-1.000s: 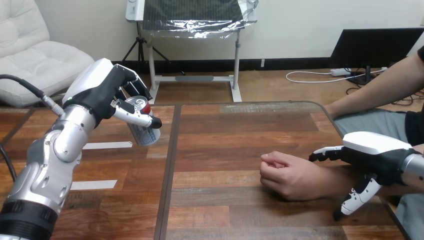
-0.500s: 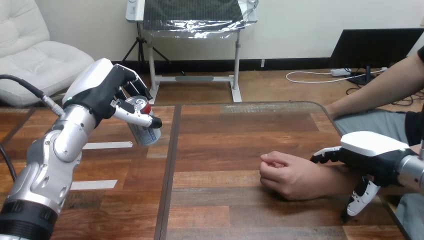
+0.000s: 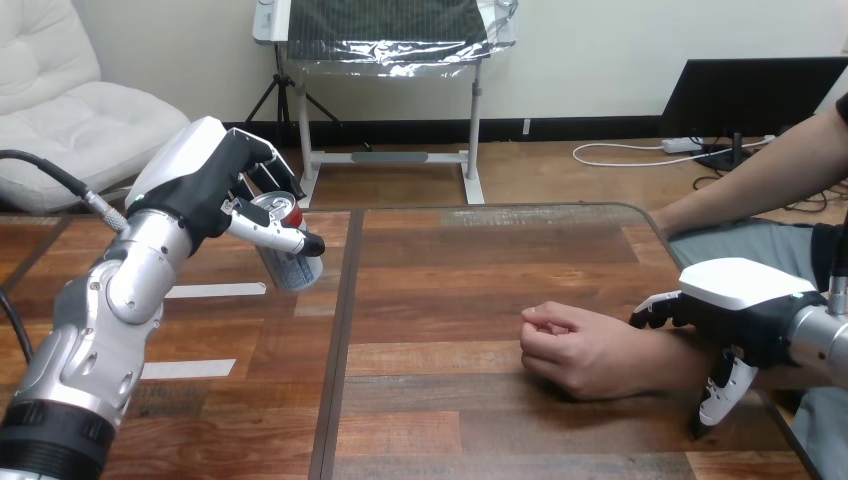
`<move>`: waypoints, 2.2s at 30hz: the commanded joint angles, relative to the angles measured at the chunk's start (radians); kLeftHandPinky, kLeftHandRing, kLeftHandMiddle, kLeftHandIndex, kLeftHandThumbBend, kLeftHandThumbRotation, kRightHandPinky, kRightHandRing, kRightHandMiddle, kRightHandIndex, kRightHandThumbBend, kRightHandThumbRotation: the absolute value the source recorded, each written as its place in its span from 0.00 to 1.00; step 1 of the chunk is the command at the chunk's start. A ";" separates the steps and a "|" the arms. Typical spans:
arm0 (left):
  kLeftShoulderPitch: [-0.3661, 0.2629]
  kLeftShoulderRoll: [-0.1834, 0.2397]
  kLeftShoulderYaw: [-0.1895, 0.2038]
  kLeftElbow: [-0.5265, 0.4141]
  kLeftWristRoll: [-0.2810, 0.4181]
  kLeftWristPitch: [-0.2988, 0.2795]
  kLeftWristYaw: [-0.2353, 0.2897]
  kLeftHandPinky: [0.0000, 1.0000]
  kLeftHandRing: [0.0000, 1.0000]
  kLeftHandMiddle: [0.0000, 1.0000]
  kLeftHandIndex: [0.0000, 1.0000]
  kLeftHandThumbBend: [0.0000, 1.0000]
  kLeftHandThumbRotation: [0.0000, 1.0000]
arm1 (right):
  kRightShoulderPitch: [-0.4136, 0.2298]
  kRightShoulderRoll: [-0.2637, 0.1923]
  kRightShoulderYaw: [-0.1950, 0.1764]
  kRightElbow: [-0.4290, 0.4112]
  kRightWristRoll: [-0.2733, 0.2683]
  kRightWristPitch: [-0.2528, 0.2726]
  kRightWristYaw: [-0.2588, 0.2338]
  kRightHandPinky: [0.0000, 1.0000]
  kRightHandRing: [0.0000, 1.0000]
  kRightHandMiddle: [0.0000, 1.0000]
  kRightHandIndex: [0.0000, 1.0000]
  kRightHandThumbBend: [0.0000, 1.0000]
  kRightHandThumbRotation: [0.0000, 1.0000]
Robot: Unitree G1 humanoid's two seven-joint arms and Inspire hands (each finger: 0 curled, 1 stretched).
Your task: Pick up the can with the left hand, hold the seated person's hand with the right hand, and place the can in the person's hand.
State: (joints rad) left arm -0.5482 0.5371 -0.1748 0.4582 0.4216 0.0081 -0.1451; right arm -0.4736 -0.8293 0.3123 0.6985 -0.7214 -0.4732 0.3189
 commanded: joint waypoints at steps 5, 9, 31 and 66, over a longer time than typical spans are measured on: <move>-0.025 0.020 0.040 -0.052 -0.016 -0.011 0.004 0.32 0.36 0.42 0.43 0.75 0.00 | -0.033 0.013 0.035 0.097 -0.026 0.043 -0.041 0.58 0.75 0.78 0.79 1.00 0.03; -0.023 0.022 0.040 -0.054 -0.019 -0.011 0.004 0.32 0.36 0.42 0.43 0.75 0.00 | -0.046 0.022 0.047 0.130 -0.029 0.048 -0.065 0.55 0.71 0.76 0.78 1.00 0.03; -0.019 0.025 0.042 -0.064 -0.022 -0.004 0.000 0.31 0.36 0.42 0.43 0.76 0.00 | -0.117 0.047 0.126 0.291 -0.055 0.008 -0.165 0.47 0.58 0.64 0.68 0.91 0.05; -0.024 0.022 0.049 -0.063 -0.023 0.005 -0.007 0.31 0.36 0.42 0.43 0.76 0.00 | -0.138 0.082 0.134 0.374 -0.007 -0.064 -0.209 0.23 0.30 0.38 0.45 0.81 0.07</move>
State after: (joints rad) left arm -0.5215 0.5394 -0.1610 0.4562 0.4047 0.0240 -0.1596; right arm -0.6303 -0.7728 0.4352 1.0210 -0.7431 -0.5396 0.1014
